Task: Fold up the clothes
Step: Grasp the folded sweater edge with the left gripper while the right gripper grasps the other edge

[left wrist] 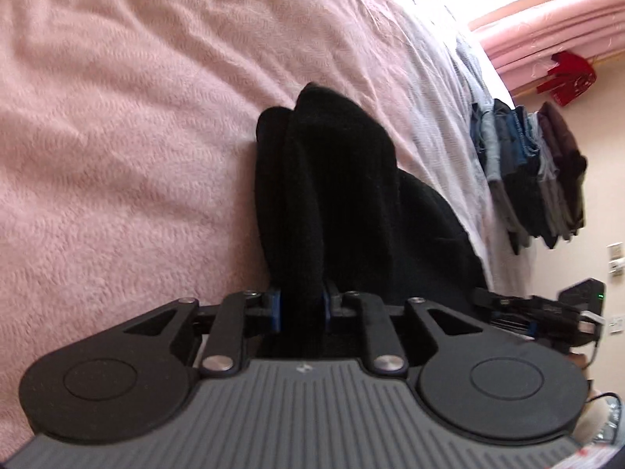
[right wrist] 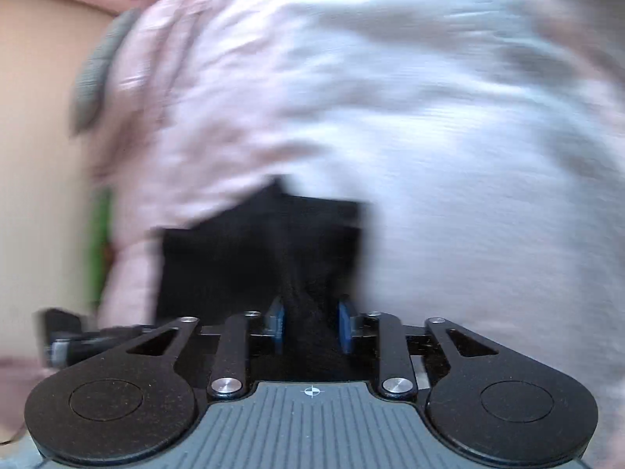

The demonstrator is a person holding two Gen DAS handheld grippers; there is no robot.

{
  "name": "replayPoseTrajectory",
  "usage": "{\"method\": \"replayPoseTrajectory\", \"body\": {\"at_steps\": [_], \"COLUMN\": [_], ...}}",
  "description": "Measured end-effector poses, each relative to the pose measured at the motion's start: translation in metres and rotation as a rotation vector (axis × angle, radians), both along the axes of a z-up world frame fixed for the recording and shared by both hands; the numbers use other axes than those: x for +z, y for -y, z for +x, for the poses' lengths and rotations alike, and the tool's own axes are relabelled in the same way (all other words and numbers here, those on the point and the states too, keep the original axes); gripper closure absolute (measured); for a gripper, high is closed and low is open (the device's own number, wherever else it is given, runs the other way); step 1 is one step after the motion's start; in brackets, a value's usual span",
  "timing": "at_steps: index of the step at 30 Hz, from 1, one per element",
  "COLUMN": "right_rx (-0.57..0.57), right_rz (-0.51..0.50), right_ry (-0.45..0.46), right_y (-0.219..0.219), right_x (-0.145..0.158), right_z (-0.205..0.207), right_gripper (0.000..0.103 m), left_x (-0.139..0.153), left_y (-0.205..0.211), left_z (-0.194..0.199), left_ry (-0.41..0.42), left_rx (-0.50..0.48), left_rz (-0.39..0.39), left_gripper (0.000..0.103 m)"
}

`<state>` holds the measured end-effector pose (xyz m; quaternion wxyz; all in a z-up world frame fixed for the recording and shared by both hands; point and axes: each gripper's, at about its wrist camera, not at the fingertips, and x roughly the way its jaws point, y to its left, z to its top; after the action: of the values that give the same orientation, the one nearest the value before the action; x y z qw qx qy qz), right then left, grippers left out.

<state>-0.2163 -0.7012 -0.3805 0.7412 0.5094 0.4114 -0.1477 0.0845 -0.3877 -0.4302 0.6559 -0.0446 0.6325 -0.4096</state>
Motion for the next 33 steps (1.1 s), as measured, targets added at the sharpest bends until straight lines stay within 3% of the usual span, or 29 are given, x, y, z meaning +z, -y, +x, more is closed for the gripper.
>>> {"method": "replayPoseTrajectory", "body": {"at_steps": [2,5,6,8,11,14,16,18,33], "right_rx": [-0.062,-0.014,0.032,0.164,0.383,0.441,0.411,0.370,0.264], "right_rz": [-0.061,-0.411,-0.503,-0.606,-0.711,-0.804,-0.787,-0.749,-0.683], "right_ry": [-0.013,-0.034,-0.005,0.061,0.085,0.010,0.001,0.003,-0.074], "right_y": [0.000,-0.020,-0.030,-0.054,-0.093,-0.097,-0.081,-0.074,-0.076], "right_x": [0.014,0.061,0.072,0.083,0.063,0.013,-0.010,-0.016,0.026], "right_z": [-0.008,0.004,0.014,0.048,0.090,0.114,0.105,0.105,0.091], "right_gripper": [0.051,0.051,0.051,0.052,0.071,0.076,0.076,0.076,0.075], "left_x": [0.018,0.056,0.071,0.087,0.076,0.042,0.013,0.005,0.034], "left_y": [-0.011,-0.024,-0.019,0.002,0.048,0.083,0.091,0.088,0.085], "left_z": [-0.001,-0.003,-0.008,-0.026,-0.052,-0.057,-0.039,-0.029,-0.028], "left_ry": [0.070,0.229,0.311,0.391,0.436,0.547,0.520,0.467,0.466], "left_rx": [0.062,0.130,0.117,0.022,-0.156,-0.201,-0.151,-0.110,-0.161], "left_rz": [0.039,0.110,0.119,0.085,0.038,0.074,0.116,0.103,0.112], "left_gripper": [0.077,0.078,0.078,0.083,0.093,0.094,0.098,0.098,0.096]}}
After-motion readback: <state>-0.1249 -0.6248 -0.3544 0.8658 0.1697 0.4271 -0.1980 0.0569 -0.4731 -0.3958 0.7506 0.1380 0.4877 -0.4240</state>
